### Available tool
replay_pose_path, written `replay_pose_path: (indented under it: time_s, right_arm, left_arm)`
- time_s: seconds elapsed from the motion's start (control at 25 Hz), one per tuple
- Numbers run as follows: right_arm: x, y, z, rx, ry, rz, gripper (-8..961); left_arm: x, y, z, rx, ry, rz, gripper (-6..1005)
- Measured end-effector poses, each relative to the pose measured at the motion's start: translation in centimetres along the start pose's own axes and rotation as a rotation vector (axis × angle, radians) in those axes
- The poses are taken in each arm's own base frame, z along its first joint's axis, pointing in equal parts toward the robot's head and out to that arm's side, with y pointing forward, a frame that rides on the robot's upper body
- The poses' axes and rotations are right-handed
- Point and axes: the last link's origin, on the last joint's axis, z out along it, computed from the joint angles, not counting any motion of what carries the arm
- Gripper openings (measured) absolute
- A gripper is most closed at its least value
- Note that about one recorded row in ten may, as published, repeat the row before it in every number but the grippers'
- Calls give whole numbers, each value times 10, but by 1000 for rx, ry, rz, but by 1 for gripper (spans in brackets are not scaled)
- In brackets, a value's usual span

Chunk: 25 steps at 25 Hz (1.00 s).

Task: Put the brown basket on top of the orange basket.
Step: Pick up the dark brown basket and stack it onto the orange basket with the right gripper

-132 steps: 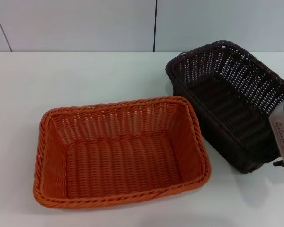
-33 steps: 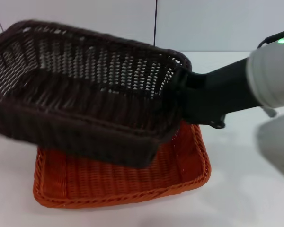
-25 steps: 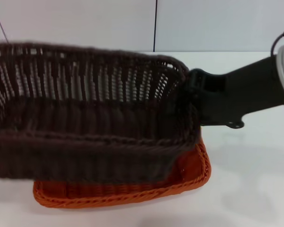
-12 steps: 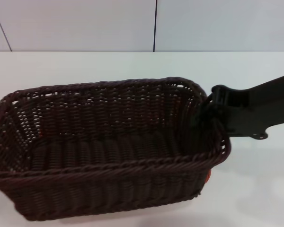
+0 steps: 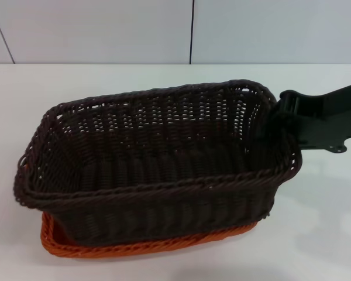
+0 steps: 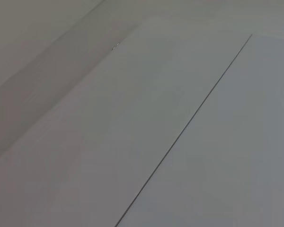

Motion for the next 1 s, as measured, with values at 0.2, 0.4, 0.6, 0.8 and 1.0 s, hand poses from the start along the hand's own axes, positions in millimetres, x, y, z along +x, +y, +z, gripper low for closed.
replay_pose_path:
  time_s: [0.2, 0.4, 0.6, 0.8, 1.0]
  right_arm:
    - [4, 2, 0, -13, 30, 7, 213]
    - [7, 2, 4, -14, 75, 24, 214]
    - [7, -1, 9, 6, 86, 19, 215]
    - [6, -8, 22, 15, 99, 5, 217]
    - [7, -14, 34, 33, 109, -3, 300]
  left_arm:
    - [-3, 0, -9, 16, 19, -8, 796]
    - [-2, -1, -14, 24, 35, -1, 796]
    - [0, -1, -16, 22, 40, 2, 796]
    - [2, 1, -16, 1, 42, 9, 796]
    - [2, 1, -17, -7, 44, 21, 796]
